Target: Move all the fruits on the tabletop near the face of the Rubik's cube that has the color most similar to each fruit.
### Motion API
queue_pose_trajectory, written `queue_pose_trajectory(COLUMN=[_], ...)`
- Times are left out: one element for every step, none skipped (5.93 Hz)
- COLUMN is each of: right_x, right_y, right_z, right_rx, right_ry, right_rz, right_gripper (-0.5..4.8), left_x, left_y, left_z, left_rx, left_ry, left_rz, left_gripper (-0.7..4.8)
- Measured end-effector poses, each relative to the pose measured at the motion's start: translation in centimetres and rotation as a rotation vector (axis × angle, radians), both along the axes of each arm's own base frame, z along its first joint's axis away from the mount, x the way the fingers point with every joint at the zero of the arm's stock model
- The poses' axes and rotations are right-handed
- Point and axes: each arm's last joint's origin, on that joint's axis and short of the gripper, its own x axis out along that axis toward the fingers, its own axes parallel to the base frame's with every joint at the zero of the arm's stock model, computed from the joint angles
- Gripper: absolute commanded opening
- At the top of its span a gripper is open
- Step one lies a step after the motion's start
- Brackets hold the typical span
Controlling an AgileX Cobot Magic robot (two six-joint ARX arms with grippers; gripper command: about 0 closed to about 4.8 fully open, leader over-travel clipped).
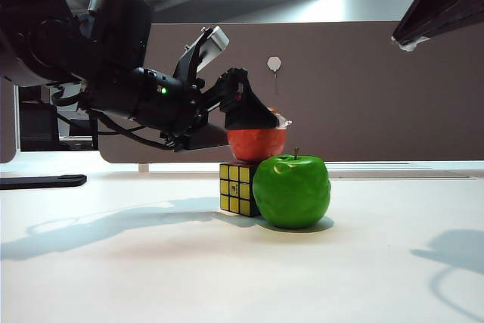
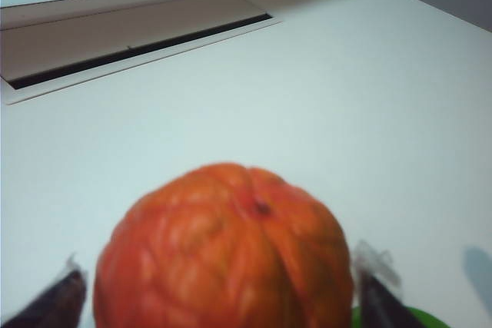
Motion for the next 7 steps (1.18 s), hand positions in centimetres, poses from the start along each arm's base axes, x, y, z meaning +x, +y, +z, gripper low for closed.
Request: queue_pose_trajectory(right_x=[0.00,0.00,0.00,0.00,0.00,0.00,0.00], right_y=[0.00,0.00,0.00,0.00,0.00,0.00,0.00], right_z=[0.00,0.00,0.00,0.00,0.00,0.00,0.00], right_rx=[0.000,0.000,0.000,0.000,0.000,0.000,0.000], right_ry=[0.000,0.000,0.000,0.000,0.000,0.000,0.000], right_rz=[0.000,0.000,0.000,0.000,0.000,0.000,0.000], right_gripper=[-0.01,-0.01,-0.01,-0.01,-0.01,-0.01,-0.01], left_x=[0.00,0.00,0.01,0.02,0.05,0.05,0.05], left_y=[0.00,0.00,0.01,0.02,0.03,0.03,0.03], left_z=[0.00,0.00,0.00,0.00,-0.01,-0.01,-0.01], left_rx=[0.000,0.000,0.001,0.002,0.004,0.004,0.004], left_ry=[0.000,0.000,0.000,-0.001,-0.002,-0.002,-0.002], left_rz=[0.000,0.000,0.005,0.009,0.019,0.019,0.019], left_gripper=[4.79,4.79,4.79,4.79,4.79,4.79,4.79])
